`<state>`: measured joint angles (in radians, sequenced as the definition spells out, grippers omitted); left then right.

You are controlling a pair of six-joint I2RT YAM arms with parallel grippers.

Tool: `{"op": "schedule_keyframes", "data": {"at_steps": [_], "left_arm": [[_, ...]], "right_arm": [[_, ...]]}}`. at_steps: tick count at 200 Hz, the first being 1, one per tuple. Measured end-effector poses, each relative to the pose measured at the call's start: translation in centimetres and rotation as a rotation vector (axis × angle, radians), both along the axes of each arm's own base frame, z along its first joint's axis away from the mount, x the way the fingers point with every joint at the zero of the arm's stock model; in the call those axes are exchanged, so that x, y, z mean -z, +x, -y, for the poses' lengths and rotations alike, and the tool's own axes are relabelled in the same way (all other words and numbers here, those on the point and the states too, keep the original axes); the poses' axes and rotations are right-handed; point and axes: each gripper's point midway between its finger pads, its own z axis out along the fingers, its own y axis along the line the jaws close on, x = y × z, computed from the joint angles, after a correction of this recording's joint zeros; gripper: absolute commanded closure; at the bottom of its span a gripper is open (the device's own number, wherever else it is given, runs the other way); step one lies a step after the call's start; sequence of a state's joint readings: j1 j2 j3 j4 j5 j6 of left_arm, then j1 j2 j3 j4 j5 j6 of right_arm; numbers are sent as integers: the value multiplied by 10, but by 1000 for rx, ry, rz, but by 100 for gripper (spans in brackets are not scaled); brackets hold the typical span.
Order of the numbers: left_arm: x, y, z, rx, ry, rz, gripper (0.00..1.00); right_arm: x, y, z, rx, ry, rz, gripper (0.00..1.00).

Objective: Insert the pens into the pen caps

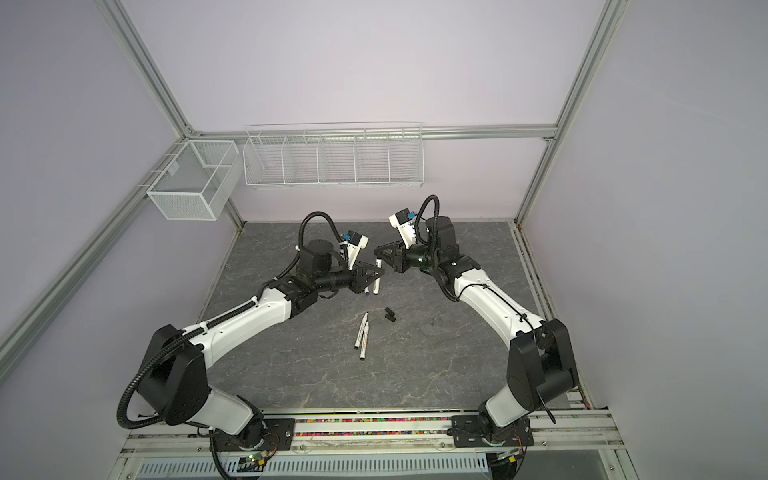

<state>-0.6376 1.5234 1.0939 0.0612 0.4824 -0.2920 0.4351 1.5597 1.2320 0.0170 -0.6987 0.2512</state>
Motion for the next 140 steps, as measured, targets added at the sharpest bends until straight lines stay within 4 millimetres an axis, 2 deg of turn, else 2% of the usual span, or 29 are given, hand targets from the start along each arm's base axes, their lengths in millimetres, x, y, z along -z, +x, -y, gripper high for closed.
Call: {"op": "schedule_keyframes", "data": {"at_steps": [73, 119, 140], "left_arm": [[-20, -6, 0, 86, -149, -85, 100], [-16, -6, -1, 88, -125, -75, 100], [-12, -7, 0, 89, -104, -53, 100]], "right_arm": [[-13, -2, 0, -20, 39, -9, 93], [-12, -3, 0, -21, 42, -27, 92], [-12, -3, 1, -16, 39, -45, 85]]}}
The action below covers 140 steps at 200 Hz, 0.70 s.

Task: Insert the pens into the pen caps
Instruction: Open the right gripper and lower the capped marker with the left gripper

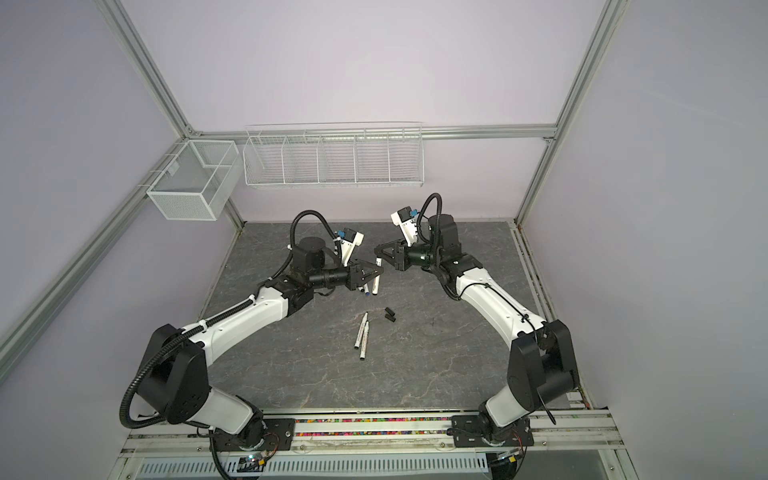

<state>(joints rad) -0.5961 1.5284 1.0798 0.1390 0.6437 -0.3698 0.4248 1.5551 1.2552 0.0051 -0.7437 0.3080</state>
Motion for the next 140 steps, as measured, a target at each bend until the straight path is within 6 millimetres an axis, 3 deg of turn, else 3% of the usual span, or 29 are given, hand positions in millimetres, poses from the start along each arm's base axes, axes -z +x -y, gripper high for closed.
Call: {"op": "schedule_keyframes", "data": {"at_steps": [18, 34, 53, 83, 94, 120, 140], "left_arm": [[1, 1, 4, -21, -1, 23, 100], [2, 20, 2, -116, -23, 51, 100], [30, 35, 0, -199, -25, 18, 100], [110, 34, -9, -303, 52, -138, 100], [130, 34, -18, -355, 85, -174, 100], [148, 48, -46, -512, 99, -211, 100], [159, 66, -82, -666, 86, -261, 98]], "right_arm": [[-2, 0, 2, 4, -10, -26, 61], [5, -9, 3, -20, -26, -106, 49], [4, -11, 1, -28, -30, -148, 46], [-4, 0, 8, 27, -28, -140, 46], [-3, 4, 10, 51, -33, -141, 46], [5, 8, 15, 82, -48, -156, 47], [21, 6, 17, 92, -67, -191, 48]]}}
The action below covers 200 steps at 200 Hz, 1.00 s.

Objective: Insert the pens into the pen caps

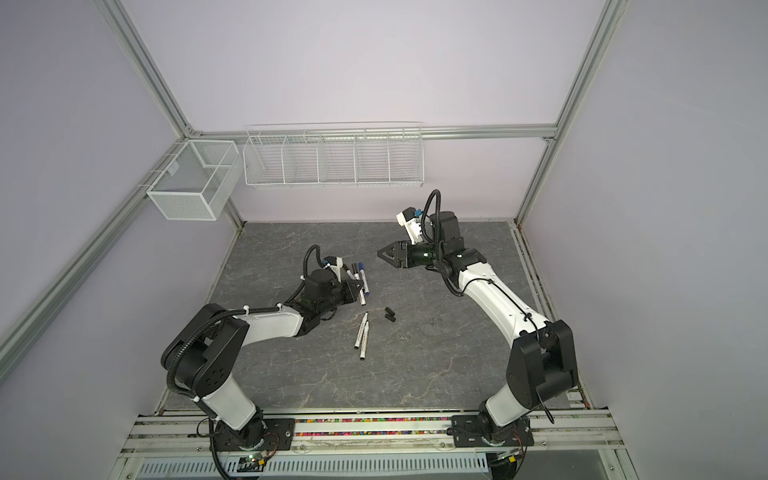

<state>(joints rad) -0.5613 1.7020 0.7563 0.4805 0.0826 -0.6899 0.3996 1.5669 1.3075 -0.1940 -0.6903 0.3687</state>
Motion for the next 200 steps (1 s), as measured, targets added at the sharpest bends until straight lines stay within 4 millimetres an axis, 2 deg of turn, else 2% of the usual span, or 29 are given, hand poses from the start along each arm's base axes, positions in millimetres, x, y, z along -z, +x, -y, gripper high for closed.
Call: {"op": "schedule_keyframes", "data": {"at_steps": [22, 37, 55, 78, 96, 111, 141, 200], "left_arm": [[11, 18, -37, -154, 15, -44, 95], [21, 25, -51, -217, 46, -81, 92], [36, 30, -55, -251, 91, -137, 87], [55, 36, -56, -274, 148, -229, 71], [63, 40, -57, -293, 172, -284, 53], [64, 40, -58, -311, 173, -316, 47], [64, 39, -62, -344, 181, -366, 44], [64, 34, -61, -339, 191, -425, 43]], "right_arm": [[14, -3, 3, 12, -23, -39, 48], [17, -3, 4, 17, -29, -46, 48], [17, -3, 5, 21, -32, -44, 49], [14, -3, 6, 30, -38, -37, 49], [12, -4, 7, 34, -38, -32, 49], [12, -5, 8, 34, -39, -34, 49], [16, -6, 9, 36, -47, -48, 49], [22, -9, 10, 34, -58, -66, 50]]}}
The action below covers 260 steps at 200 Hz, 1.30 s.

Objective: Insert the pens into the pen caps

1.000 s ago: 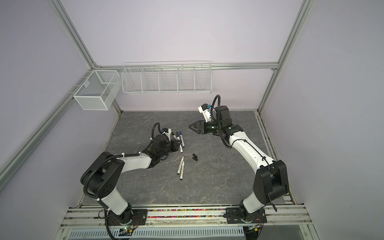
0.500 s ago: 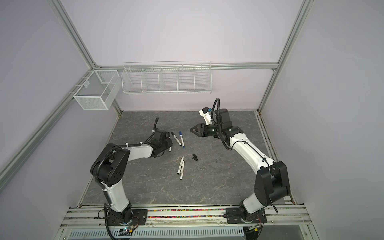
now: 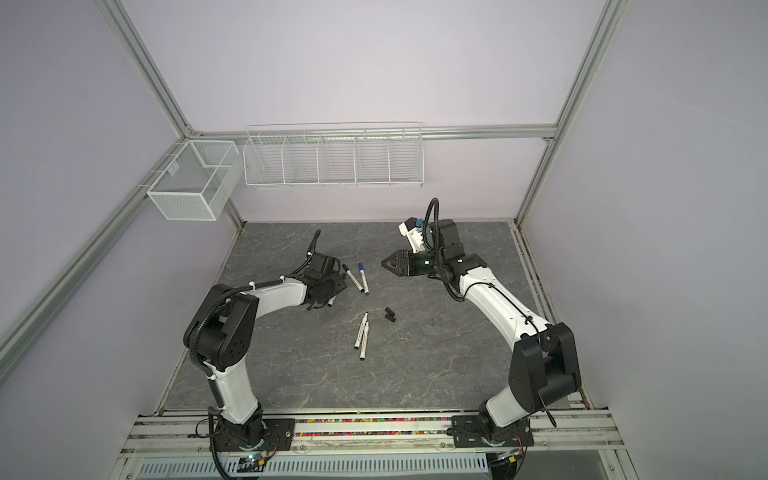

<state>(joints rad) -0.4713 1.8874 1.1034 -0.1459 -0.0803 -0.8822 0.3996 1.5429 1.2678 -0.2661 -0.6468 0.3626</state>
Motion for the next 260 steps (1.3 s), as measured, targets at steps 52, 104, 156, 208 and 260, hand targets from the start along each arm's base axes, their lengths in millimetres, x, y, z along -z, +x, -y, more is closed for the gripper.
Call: {"op": "schedule_keyframes", "data": {"at_steps": [52, 104, 156, 208, 260], "left_arm": [[-4, -9, 15, 73, -81, -6, 36], [-12, -13, 26, 143, -108, 33, 31], [-49, -13, 52, 255, 119, 79, 40], [-27, -25, 53, 280, 237, -11, 50], [-3, -34, 46, 288, 284, -89, 45]], "right_arm": [[17, -5, 2, 0, -18, -39, 50], [20, -6, 3, 3, -26, -43, 51], [24, -6, 5, 14, -41, -53, 51], [26, -6, 6, 19, -49, -60, 52], [27, -6, 6, 20, -57, -56, 52]]}}
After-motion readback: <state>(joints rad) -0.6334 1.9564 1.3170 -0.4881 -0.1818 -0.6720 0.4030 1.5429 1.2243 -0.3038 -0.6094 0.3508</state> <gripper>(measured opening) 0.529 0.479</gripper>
